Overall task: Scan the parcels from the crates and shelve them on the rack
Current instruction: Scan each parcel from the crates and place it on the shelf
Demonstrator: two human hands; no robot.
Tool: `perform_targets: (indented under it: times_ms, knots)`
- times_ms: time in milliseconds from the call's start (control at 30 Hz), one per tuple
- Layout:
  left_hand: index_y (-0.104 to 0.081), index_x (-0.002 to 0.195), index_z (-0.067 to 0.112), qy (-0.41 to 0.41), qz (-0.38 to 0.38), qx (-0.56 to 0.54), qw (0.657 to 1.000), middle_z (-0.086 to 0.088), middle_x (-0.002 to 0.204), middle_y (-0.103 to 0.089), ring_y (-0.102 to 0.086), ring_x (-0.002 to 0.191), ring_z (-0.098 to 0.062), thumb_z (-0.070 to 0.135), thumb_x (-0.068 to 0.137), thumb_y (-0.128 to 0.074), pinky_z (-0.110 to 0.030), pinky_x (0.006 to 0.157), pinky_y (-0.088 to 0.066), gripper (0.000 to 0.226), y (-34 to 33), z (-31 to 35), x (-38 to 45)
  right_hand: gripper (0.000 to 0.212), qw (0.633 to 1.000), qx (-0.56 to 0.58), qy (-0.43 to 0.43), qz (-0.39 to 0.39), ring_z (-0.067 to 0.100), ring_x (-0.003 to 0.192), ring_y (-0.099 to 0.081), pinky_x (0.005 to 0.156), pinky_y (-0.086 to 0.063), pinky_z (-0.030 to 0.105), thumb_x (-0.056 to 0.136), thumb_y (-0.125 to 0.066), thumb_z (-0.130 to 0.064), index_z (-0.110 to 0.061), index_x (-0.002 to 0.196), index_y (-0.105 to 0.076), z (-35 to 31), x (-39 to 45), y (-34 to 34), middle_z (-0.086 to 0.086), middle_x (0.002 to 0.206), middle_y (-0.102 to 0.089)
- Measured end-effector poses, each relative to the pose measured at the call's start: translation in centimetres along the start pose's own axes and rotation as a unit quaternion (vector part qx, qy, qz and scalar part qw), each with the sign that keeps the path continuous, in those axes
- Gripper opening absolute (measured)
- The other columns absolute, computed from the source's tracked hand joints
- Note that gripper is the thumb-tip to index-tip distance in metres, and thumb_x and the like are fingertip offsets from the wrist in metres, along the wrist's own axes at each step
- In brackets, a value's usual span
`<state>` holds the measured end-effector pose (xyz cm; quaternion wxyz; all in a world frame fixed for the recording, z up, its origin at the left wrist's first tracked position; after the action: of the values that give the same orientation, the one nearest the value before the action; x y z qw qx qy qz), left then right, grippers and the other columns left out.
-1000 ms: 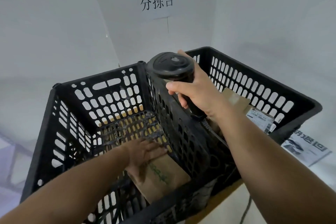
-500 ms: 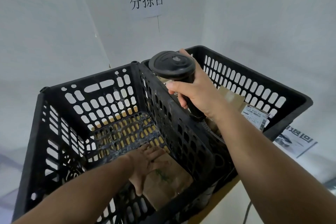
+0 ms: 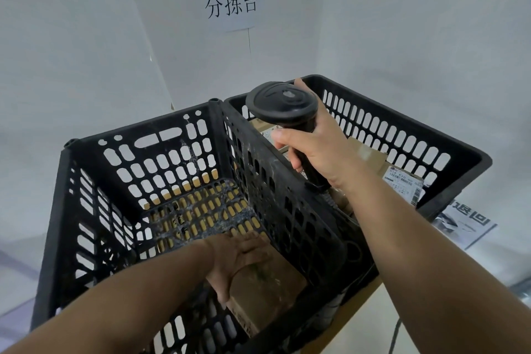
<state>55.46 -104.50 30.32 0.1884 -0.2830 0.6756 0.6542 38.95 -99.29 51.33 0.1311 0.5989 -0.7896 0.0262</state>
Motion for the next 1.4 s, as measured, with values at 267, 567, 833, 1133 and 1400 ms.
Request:
perform_targets:
  times_ms: [267, 567, 833, 1133, 1400]
  knots:
    - [-0.014, 0.152, 0.044, 0.036, -0.038, -0.137, 0.989, 0.012, 0.161, -0.004, 0.001, 0.149, -0.016, 0.035, 0.076, -0.077, -0.046, 0.118, -0.007, 0.098, 2.6, -1.0, -1.7, 0.091, 1.000, 0.000, 0.001, 0.005, 0.023, 0.046, -0.050, 0.048, -0.047, 0.032, 0.086, -0.069, -0.006, -0.032, 0.156, -0.016, 0.0, 0.1, 0.5, 0.011, 0.078, -0.065]
    - [-0.021, 0.148, 0.048, 0.117, 0.043, -0.262, 0.957, 0.006, 0.161, -0.005, -0.017, 0.146, -0.027, 0.036, 0.081, -0.068, -0.048, 0.118, -0.020, 0.083, 1.7, -4.3, -3.1, 0.091, 1.000, 0.003, 0.002, 0.017, 0.020, 0.045, -0.049, 0.048, -0.047, 0.032, 0.087, -0.067, -0.004, -0.032, 0.156, -0.014, -0.2, 0.0, 0.7, 0.014, 0.081, -0.065]
    - [-0.066, 0.105, 0.016, 0.148, 0.099, -0.456, 0.872, -0.006, 0.111, -0.057, -0.058, 0.096, -0.018, 0.052, 0.086, -0.062, -0.026, 0.084, -0.051, 0.041, 1.6, -5.1, -4.0, 0.093, 1.000, 0.011, -0.009, 0.018, 0.021, 0.048, -0.050, 0.050, -0.049, 0.033, 0.087, -0.068, -0.005, -0.036, 0.156, -0.013, 0.0, -0.1, 0.3, 0.013, 0.080, -0.066]
    - [0.001, 0.151, 0.044, 0.104, 0.064, -0.334, 0.934, 0.000, 0.159, -0.015, -0.023, 0.144, -0.031, 0.076, 0.076, -0.052, -0.052, 0.116, -0.023, 0.097, 2.6, -2.1, -4.2, 0.093, 1.000, 0.007, -0.011, 0.019, 0.023, 0.049, -0.050, 0.050, -0.049, 0.032, 0.087, -0.068, -0.006, -0.036, 0.156, -0.014, -0.1, -0.1, 0.3, 0.013, 0.081, -0.067]
    - [-0.035, 0.142, 0.024, 0.038, 0.154, -0.022, 0.987, 0.000, 0.141, -0.043, -0.047, 0.126, -0.022, 0.042, 0.084, -0.068, -0.036, 0.105, -0.041, 0.069, 4.2, -1.0, -3.9, 0.093, 0.999, -0.006, -0.014, 0.032, 0.022, 0.050, -0.050, 0.050, -0.049, 0.031, 0.088, -0.069, -0.009, -0.038, 0.156, -0.012, -0.5, -0.8, 0.3, 0.020, 0.085, -0.068]
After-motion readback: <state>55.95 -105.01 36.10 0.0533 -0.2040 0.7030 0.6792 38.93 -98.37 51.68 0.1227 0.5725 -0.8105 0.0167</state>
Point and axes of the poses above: each hand's wrist, its own x-axis towards the middle knuckle, its own y-axis out of the back of the hand, z = x × y, the point moved 5 cm from there along x, towards the middle knuckle
